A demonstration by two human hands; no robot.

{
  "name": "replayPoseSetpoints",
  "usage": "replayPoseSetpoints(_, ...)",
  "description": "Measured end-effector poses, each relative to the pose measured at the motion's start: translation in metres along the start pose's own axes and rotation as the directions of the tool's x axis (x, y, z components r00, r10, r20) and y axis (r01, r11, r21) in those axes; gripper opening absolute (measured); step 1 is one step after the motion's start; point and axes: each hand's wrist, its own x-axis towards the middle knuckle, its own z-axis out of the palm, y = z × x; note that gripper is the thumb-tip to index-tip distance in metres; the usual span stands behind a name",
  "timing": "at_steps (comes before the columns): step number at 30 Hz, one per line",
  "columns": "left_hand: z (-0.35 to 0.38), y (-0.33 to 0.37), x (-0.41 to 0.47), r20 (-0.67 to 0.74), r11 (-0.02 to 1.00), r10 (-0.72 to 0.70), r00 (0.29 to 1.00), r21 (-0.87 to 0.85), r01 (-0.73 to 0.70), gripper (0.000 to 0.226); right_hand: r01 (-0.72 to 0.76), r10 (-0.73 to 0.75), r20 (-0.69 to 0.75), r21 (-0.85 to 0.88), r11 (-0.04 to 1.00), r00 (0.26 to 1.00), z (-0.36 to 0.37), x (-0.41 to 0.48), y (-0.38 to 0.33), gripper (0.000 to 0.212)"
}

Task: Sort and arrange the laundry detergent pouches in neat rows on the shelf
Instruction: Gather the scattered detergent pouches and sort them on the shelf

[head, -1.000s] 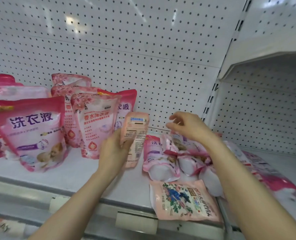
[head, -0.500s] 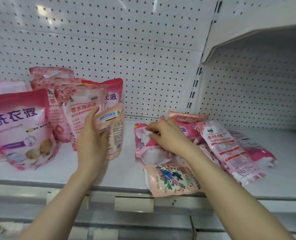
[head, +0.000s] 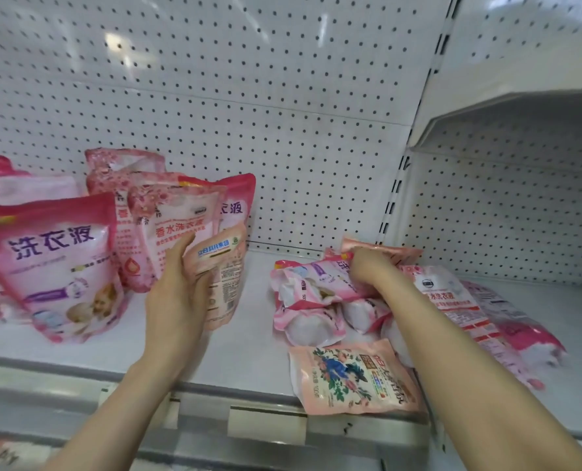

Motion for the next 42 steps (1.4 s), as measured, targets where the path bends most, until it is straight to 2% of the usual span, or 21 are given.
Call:
replayPoseSetpoints(2, -0.002, -0.004, 0.000, 0.010, 0.999, 0.012, 1.000, 0.053, -0.013, 0.053, -0.050, 0.055, -0.056, 0.099, 0.994, 0.997, -0.006, 0.008, -0.002, 0.027)
replayPoseSetpoints(5, -0.007, -0.004, 0.001, 0.016, 0.995, 0.013, 1.000, 0.103, -0.015, 0.052, -0.092, 0.129, -0.095, 0.322, 0.942, 0.987, -0.022, 0.013, -0.001, 0.027)
replayPoseSetpoints(7, -0.010, -0.001, 0.004, 0.004, 0.994, -0.002, 1.000, 0.107, 0.001, 0.053, -0.039, 0.107, -0.106, 0.506, 0.862, 0.989, -0.036, 0.008, -0.004, 0.031)
replayPoseSetpoints(9, -0.012, 0.002, 0.008, -0.021, 0.995, -0.015, 1.000, 0.095, 0.017, 0.055, 0.097, 0.034, -0.204, 0.598, 0.796, 0.978, -0.054, -0.003, -0.015, 0.031)
replayPoseSetpoints(11, -0.016, 0.007, 0.013, -0.043, 0.998, -0.016, 0.999, 0.067, 0.019, 0.055, 0.267, -0.069, -0.345, 0.570, 0.777, 0.936, -0.071, -0.015, -0.032, 0.028)
replayPoseSetpoints(14, -0.022, 0.011, 0.020, -0.057, 0.995, 0.051, 0.997, 0.085, -0.046, 0.046, 0.506, -0.245, -0.475, 0.564, 0.652, 0.845, -0.091, -0.030, -0.063, 0.027)
replayPoseSetpoints(17, -0.029, 0.011, 0.027, -0.073, 0.987, 0.104, 0.992, 0.133, -0.094, 0.037, 0.661, -0.418, -0.520, 0.491, 0.568, 0.745, -0.095, -0.033, -0.088, 0.026)
replayPoseSetpoints(20, -0.038, 0.007, 0.031, -0.104, 0.979, 0.089, 0.991, 0.195, -0.068, 0.036, 0.777, -0.568, -0.533, 0.373, 0.507, 0.627, -0.087, -0.031, -0.106, 0.021)
replayPoseSetpoints(22, -0.043, 0.003, 0.033, -0.096, 0.977, 0.077, 0.992, 0.207, -0.056, 0.037, 0.806, -0.610, -0.529, 0.336, 0.488, 0.590, -0.081, -0.030, -0.114, 0.021)
replayPoseSetpoints(26, -0.047, -0.005, 0.034, -0.046, 0.976, 0.103, 0.994, 0.195, -0.092, 0.042, 0.806, -0.603, -0.544, 0.297, 0.512, 0.583, -0.075, -0.032, -0.117, 0.021)
replayPoseSetpoints(30, -0.045, -0.009, 0.031, -0.043, 0.940, 0.263, 0.964, 0.235, -0.246, 0.047, 0.781, -0.549, -0.567, 0.337, 0.526, 0.615, -0.072, -0.047, -0.111, 0.021)
replayPoseSetpoints(33, -0.042, -0.001, 0.023, -0.069, 0.861, 0.459, 0.886, 0.281, -0.424, 0.041, 0.727, -0.443, -0.613, 0.346, 0.593, 0.654, -0.066, -0.062, -0.095, 0.038)
replayPoseSetpoints(36, -0.031, 0.009, 0.009, -0.040, 0.790, 0.598, 0.800, 0.198, -0.581, 0.034, 0.633, -0.287, -0.646, 0.398, 0.664, 0.707, -0.054, -0.077, -0.063, 0.038)
replayPoseSetpoints(39, -0.005, 0.019, -0.005, 0.098, 0.770, 0.624, 0.775, 0.088, -0.631, 0.029, 0.460, -0.131, -0.581, 0.466, 0.756, 0.803, -0.036, -0.094, -0.025, 0.034)
replayPoseSetpoints(42, 0.022, 0.032, -0.015, 0.346, 0.852, 0.476, 0.808, 0.044, -0.521, 0.032, 0.230, 0.041, -0.527, 0.439, 0.869, 0.849, -0.022, -0.108, 0.024, 0.036)
